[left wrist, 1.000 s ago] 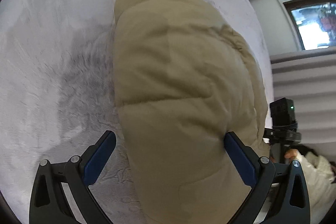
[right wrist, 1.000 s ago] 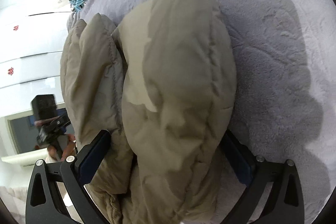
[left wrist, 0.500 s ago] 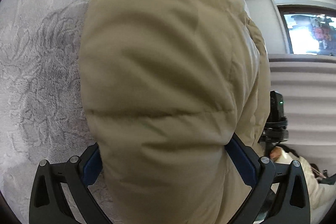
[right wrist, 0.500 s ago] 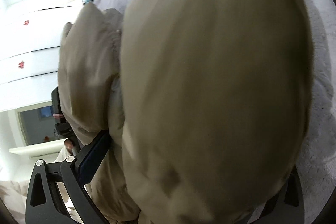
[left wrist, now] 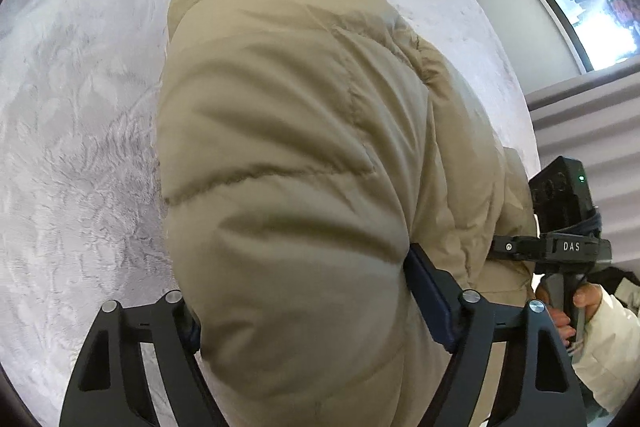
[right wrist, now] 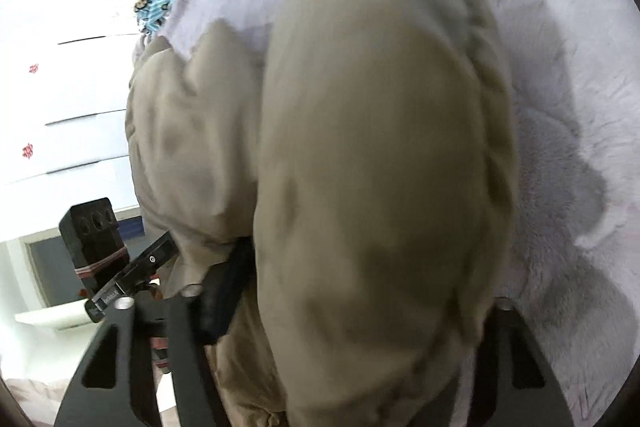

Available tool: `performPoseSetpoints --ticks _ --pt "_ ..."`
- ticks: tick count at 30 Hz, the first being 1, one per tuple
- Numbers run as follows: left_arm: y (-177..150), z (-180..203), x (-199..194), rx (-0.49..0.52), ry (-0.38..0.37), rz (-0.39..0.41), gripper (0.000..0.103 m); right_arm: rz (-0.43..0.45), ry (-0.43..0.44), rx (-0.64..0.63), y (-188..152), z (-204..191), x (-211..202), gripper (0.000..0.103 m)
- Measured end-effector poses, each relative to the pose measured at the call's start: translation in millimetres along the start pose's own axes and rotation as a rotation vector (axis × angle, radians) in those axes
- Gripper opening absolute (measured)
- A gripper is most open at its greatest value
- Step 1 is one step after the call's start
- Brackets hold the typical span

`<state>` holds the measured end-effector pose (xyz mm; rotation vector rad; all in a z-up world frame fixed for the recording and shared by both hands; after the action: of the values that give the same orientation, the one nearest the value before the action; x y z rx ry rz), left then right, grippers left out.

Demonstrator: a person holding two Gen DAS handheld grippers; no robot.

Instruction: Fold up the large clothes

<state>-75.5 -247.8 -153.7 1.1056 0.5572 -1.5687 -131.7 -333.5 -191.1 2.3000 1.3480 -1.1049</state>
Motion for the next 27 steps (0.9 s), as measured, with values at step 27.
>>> performPoseSetpoints --ticks 27 --pt "97.3 -217.5 -173.2 0.025 0.087 0.210 0.080 0.133 0.122 -0.141 5.2 -154.5 66.6 0.049"
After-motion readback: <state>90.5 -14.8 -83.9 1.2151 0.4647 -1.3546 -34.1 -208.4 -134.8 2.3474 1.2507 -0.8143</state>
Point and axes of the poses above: each gripper's, at about its wrist camera, not at the fingertips, and x roughly the way its jaws point, z to its right, y to its top, the point moved 10 cm from there along x, roughly the way its jaws point, and after that the axes turned 2 degrees about z, right-handed, at the moved point
